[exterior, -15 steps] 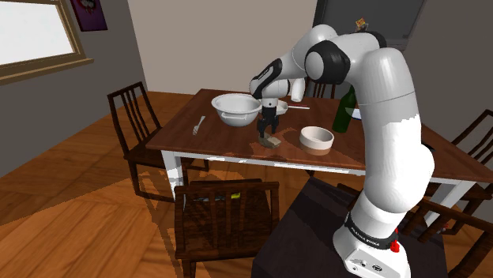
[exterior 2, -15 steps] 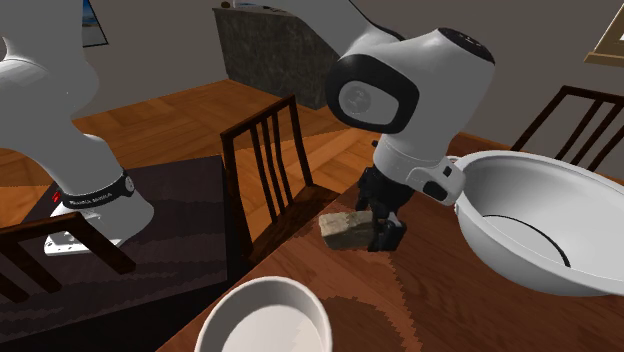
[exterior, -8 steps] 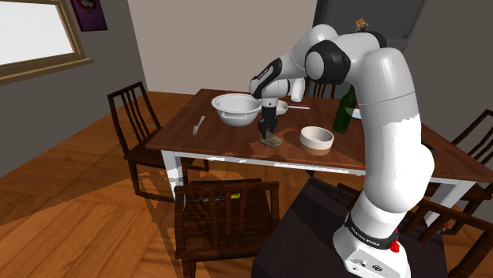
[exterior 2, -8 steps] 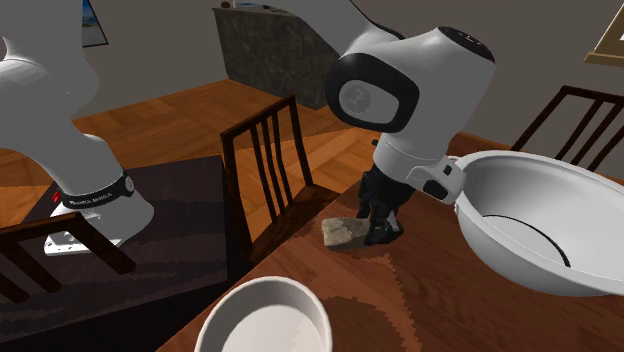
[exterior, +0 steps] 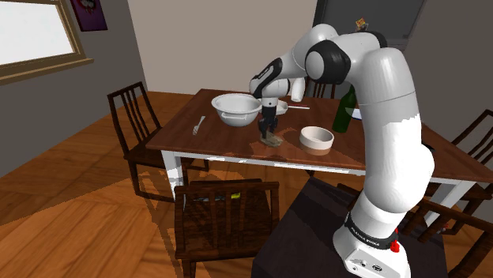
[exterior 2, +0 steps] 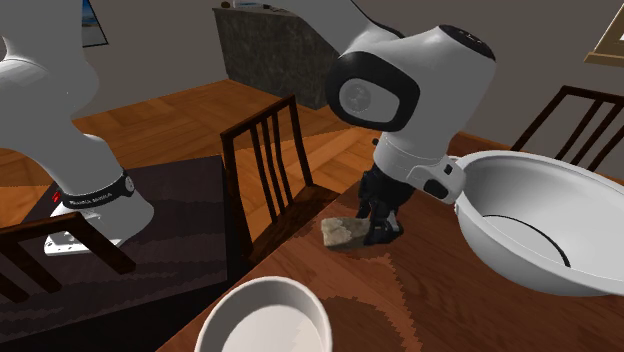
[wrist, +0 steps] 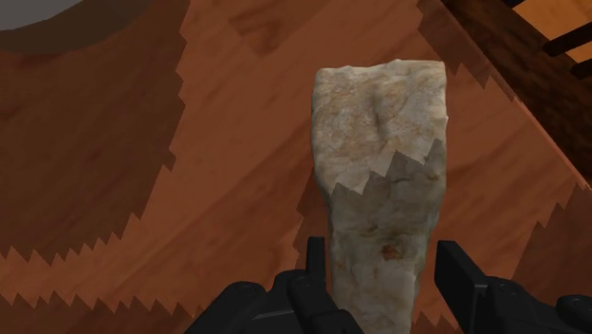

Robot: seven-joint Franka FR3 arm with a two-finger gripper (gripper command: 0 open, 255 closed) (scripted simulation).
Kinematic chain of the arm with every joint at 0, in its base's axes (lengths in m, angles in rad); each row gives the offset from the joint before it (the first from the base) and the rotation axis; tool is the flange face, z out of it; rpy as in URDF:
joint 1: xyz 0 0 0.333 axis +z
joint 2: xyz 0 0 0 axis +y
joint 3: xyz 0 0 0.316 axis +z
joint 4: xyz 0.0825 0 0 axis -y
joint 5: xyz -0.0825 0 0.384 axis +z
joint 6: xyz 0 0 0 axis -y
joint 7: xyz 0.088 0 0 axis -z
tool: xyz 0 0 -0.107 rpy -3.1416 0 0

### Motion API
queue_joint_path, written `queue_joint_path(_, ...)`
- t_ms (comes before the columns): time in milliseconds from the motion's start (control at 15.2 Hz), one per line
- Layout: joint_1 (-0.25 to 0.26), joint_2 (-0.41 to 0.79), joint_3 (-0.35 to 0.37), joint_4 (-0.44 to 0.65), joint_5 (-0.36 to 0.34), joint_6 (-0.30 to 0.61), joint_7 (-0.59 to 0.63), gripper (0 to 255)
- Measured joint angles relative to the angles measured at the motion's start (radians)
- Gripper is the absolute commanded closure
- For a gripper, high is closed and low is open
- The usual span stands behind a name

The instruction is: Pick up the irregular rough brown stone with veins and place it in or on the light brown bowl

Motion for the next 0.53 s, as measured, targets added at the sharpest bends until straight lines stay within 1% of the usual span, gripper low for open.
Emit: queue_joint_path(528,0.008,-0.058,-0.015,0.018,-0.026,-0.072,0.016,255)
